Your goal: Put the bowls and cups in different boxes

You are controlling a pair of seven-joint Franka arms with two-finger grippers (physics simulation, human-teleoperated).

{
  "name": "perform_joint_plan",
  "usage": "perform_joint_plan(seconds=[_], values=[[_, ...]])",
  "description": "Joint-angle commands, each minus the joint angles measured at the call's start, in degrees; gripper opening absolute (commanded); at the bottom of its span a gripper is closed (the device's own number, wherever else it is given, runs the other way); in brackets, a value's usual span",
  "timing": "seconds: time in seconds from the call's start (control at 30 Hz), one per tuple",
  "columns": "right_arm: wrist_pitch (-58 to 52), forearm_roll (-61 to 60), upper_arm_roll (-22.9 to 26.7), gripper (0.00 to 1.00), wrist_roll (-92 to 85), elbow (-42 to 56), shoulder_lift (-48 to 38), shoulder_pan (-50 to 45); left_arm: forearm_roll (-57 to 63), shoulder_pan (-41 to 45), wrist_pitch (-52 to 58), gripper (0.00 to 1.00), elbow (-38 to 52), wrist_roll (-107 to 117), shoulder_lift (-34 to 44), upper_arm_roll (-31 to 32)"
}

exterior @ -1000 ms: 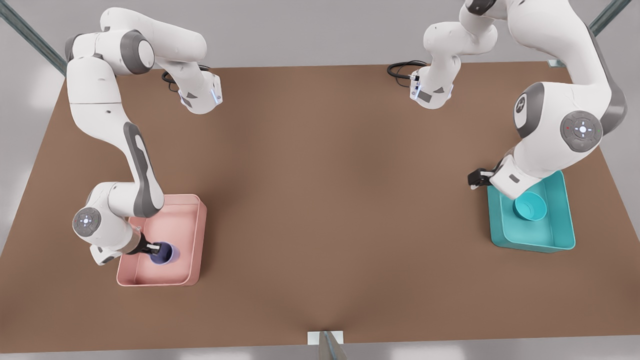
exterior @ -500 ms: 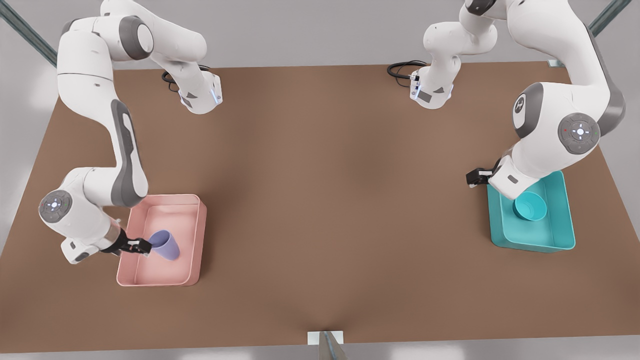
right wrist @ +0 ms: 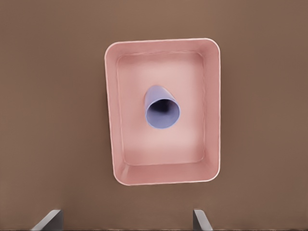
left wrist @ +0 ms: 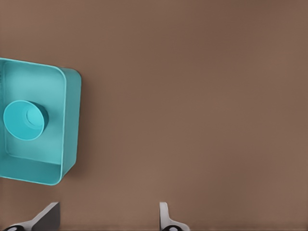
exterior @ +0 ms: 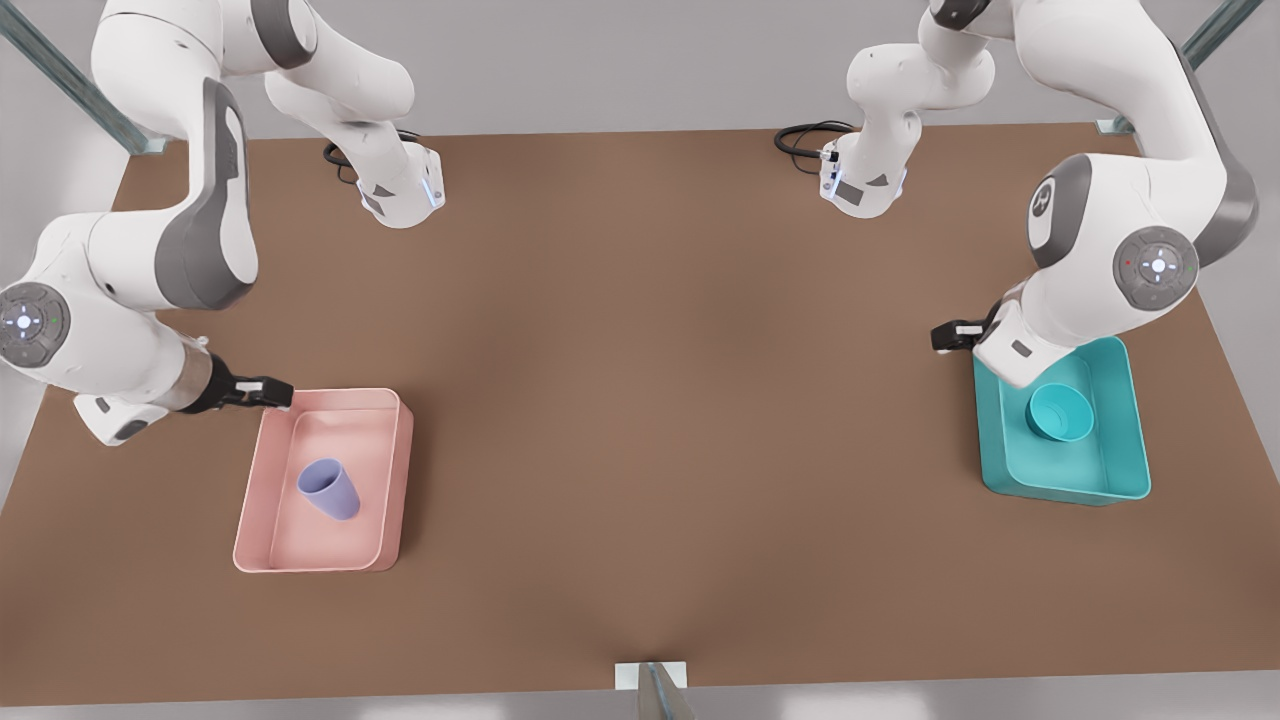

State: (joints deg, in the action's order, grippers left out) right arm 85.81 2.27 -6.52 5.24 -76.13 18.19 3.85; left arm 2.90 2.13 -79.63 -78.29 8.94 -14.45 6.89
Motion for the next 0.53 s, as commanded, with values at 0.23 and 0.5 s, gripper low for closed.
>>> perform_joint_plan(seconds=[0.23, 0.5], values=[[-0.91, -0.16, 0.10, 1.00, 3.37, -1.47, -1.58, 0.01, 0.17, 0.42, 1.50, 1.00, 1.74, 0.82, 0.21, 0.32], [-1.00, -0.25, 0.28, 1.00, 3.11, -1.47, -2.63, 0.01, 2.72, 0.25, 3.26, 1.00, 1.83, 0.99, 0.21, 3.83]])
